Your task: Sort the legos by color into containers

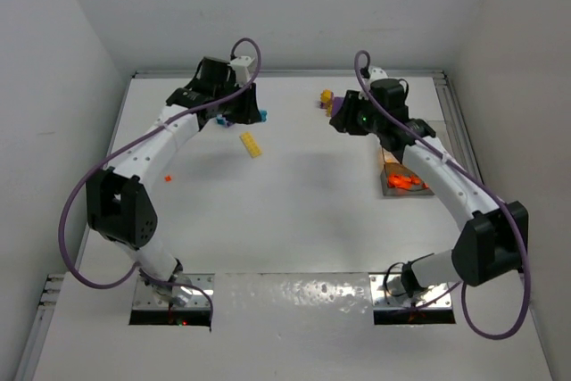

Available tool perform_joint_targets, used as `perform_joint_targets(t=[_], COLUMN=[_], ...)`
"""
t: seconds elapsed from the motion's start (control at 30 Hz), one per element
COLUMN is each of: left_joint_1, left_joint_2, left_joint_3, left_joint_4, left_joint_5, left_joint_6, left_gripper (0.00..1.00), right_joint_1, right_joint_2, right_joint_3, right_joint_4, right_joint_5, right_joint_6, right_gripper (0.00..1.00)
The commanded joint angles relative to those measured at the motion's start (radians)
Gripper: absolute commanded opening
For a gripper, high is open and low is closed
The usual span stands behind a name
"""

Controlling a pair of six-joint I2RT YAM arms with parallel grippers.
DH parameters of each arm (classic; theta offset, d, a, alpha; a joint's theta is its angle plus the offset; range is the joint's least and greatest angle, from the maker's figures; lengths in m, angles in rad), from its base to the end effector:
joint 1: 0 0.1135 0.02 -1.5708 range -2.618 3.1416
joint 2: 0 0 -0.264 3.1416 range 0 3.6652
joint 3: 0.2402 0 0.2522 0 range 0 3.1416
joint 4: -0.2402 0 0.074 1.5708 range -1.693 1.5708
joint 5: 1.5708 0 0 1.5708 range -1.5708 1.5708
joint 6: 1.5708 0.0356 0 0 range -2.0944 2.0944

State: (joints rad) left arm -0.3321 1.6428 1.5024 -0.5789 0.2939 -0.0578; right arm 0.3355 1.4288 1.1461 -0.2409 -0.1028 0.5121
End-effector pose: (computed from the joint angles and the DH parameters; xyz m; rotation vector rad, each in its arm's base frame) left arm 0.3476 -0.1308 0.3307 0.4686 2.2632 -0.5374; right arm 0.3098 0.1119 0.3094 0.1261 2.1484 0.6116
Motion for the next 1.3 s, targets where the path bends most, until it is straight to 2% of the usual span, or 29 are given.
perform_joint_targets(t=[0.0, 0.03, 0.1, 0.13, 0.17, 0.27, 0.47, 0.87, 0.93, 1.1, 1.27], left_joint_1=[0.002, 0.004, 0.004, 0.004, 0.004, 0.007, 0.011, 0.021, 0.022, 0.024, 0.024], left_joint_2=[-0.011, -0.012, -0.023, -0.029, -0.035, -0.066, -0.113, -0.124, -0.120, -0.113, -0.118], left_joint_3=[0.012, 0.012, 0.005, -0.005, -0.011, -0.031, -0.074, -0.079, -0.079, -0.074, -0.071], left_joint_4=[0.014, 0.014, 0.017, 0.019, 0.027, 0.031, 0.034, 0.039, 0.040, 0.040, 0.039], left_joint_5=[-0.019, -0.022, -0.024, -0.021, -0.021, -0.019, -0.042, -0.048, -0.050, -0.047, -0.056], left_joint_6=[0.001, -0.002, -0.004, -0.007, -0.008, -0.013, -0.008, 0.000, -0.002, -0.007, -0.007], left_gripper=[0.00, 0.00, 0.00, 0.00, 0.00, 0.00, 0.00, 0.00, 0.00, 0.00, 0.00], right_joint_1=[-0.021, -0.045, -0.169, -0.217, -0.315, -0.440, -0.458, -0.461, -0.461, -0.461, -0.461], right_joint_2=[-0.042, -0.045, -0.045, -0.041, -0.033, 0.031, 0.156, 0.260, 0.281, 0.370, 0.361], right_joint_3=[-0.014, -0.025, -0.072, -0.091, -0.126, -0.119, -0.008, -0.017, -0.022, 0.073, 0.020], right_joint_4=[-0.055, -0.092, -0.116, -0.107, -0.083, -0.018, -0.018, 0.043, 0.083, 0.043, 0.078], right_joint_5=[0.106, 0.145, 0.181, 0.170, 0.128, 0.083, 0.146, 0.153, 0.153, 0.121, 0.124], right_joint_6=[0.050, 0.104, 0.289, 0.357, 0.476, 0.644, 0.729, 0.882, 0.891, 0.882, 0.924], right_gripper=[0.00, 0.00, 0.00, 0.00, 0.00, 0.00, 0.00, 0.00, 0.05, 0.14, 0.18])
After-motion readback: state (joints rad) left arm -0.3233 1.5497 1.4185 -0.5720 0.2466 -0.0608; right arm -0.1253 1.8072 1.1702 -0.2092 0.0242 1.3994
